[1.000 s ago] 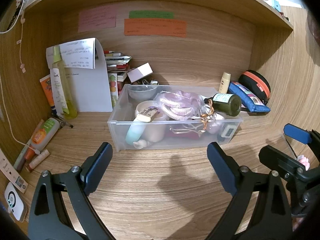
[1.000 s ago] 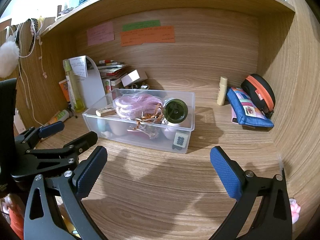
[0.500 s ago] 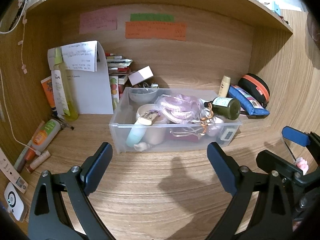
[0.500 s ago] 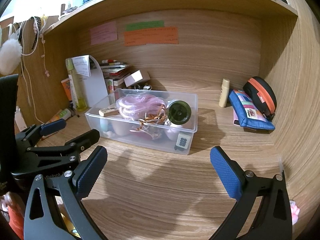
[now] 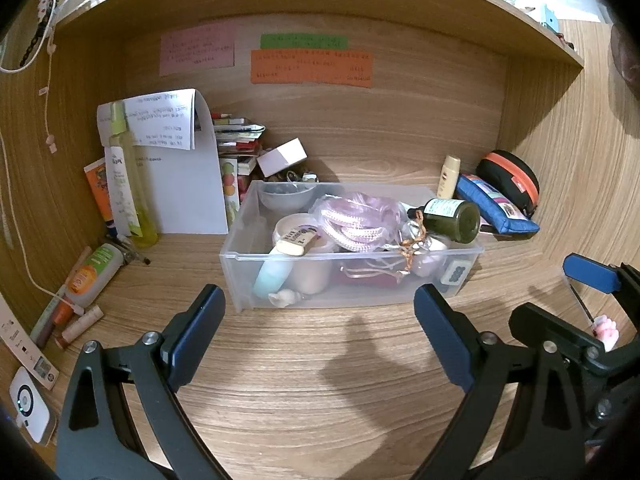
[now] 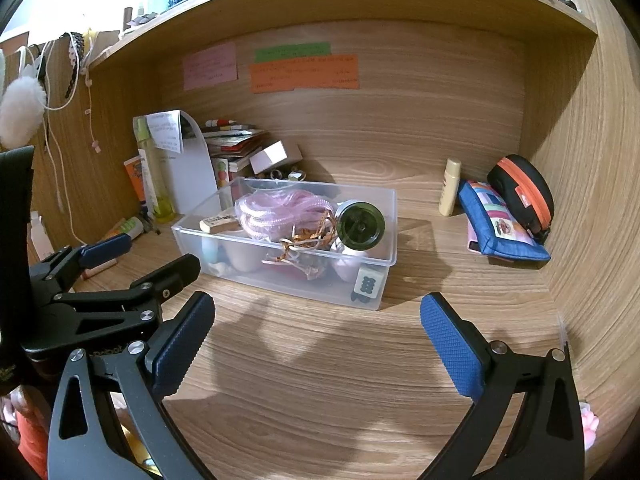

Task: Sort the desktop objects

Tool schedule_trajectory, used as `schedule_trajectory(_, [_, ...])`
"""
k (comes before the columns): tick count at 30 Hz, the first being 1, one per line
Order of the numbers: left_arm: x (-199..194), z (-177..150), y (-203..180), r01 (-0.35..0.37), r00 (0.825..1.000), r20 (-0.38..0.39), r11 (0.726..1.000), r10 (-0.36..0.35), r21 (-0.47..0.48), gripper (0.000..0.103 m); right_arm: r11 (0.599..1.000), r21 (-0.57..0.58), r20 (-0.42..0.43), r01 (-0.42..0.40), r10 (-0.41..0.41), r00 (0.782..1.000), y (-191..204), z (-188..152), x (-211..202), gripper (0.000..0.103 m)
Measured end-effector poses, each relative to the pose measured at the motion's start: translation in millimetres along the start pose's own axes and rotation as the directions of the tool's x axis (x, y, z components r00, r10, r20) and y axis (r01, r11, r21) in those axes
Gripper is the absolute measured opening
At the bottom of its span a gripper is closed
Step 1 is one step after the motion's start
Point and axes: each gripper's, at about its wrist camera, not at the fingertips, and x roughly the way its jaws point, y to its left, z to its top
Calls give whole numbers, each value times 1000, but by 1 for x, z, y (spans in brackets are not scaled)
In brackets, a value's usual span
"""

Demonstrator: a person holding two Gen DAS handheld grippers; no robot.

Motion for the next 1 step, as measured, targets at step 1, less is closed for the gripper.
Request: schedule_trajectory(1, [0,0,0,3,1000,-4,1000,-3,-4,96,1000,1,-1,0,0,1000,0,0,0,103])
